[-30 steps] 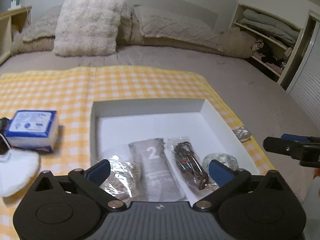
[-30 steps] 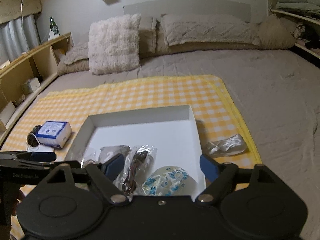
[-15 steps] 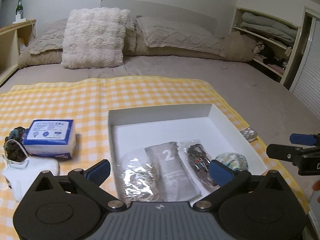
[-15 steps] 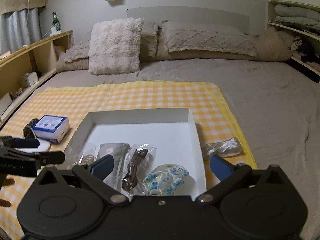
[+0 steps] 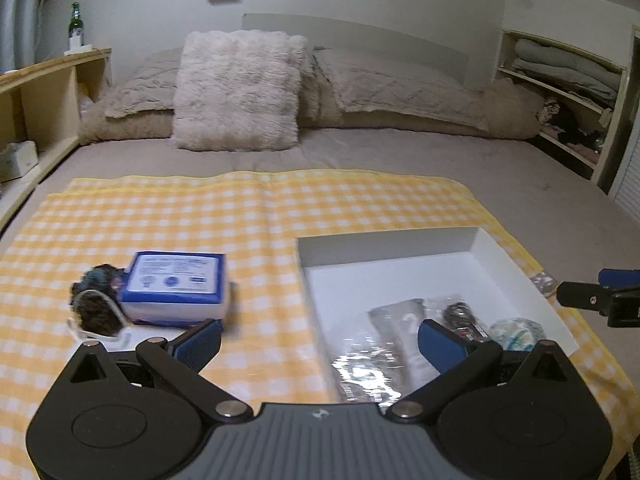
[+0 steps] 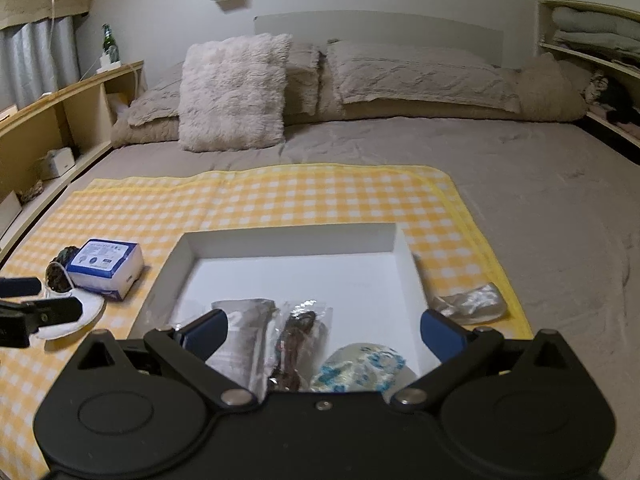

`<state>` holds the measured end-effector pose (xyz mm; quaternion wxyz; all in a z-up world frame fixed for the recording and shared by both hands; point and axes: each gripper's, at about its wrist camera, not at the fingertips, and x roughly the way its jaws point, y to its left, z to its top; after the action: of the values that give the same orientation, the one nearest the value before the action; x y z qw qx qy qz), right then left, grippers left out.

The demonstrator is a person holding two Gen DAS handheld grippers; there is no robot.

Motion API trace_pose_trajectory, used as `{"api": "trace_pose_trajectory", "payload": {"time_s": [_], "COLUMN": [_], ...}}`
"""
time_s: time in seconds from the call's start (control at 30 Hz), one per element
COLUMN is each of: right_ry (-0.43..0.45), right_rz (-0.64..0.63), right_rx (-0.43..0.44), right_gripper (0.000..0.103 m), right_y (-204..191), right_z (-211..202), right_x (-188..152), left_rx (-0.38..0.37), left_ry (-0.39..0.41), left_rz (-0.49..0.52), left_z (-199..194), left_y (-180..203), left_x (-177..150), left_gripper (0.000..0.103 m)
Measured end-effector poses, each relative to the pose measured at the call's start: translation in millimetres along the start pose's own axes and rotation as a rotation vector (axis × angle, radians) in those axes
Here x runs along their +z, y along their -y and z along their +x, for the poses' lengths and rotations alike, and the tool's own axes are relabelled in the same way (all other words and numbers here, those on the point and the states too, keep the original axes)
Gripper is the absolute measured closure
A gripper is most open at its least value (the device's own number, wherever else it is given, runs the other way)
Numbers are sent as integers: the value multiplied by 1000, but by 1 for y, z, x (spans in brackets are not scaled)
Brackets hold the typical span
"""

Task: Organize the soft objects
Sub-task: 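Lower the floral pouch into the tray, open the right tool, withdraw both tools, then move the left tool to the white face mask while the right reaches the blue tissue pack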

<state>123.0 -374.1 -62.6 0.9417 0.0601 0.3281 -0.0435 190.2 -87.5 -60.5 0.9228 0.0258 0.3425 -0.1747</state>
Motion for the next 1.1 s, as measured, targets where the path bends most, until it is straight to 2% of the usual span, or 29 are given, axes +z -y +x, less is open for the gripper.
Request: {"api": "trace_pose_trajectory", "payload": {"time_s": [0.3, 0.67, 0.93, 1.1], "right_ry": [21, 24, 29, 27], "right_rz": [5, -38, -79, -116], "right_rx": [71, 140, 181, 210], "right_gripper": [0, 0, 0, 0], "right_y": [-33, -86, -132, -165], "right_z": [11, 28, 47, 64], "right_x": [15, 32, 44, 50], "left_rx": [79, 185, 203, 159], "left_ry": [9, -19, -83, -126], "left_rz": [7, -40, -46, -4], "left_z": [-9, -6, 19, 38], "left_y": [-52, -118, -141, -140], "left_x": [1, -3, -9, -12], "left_gripper": [0, 0, 0, 0]}}
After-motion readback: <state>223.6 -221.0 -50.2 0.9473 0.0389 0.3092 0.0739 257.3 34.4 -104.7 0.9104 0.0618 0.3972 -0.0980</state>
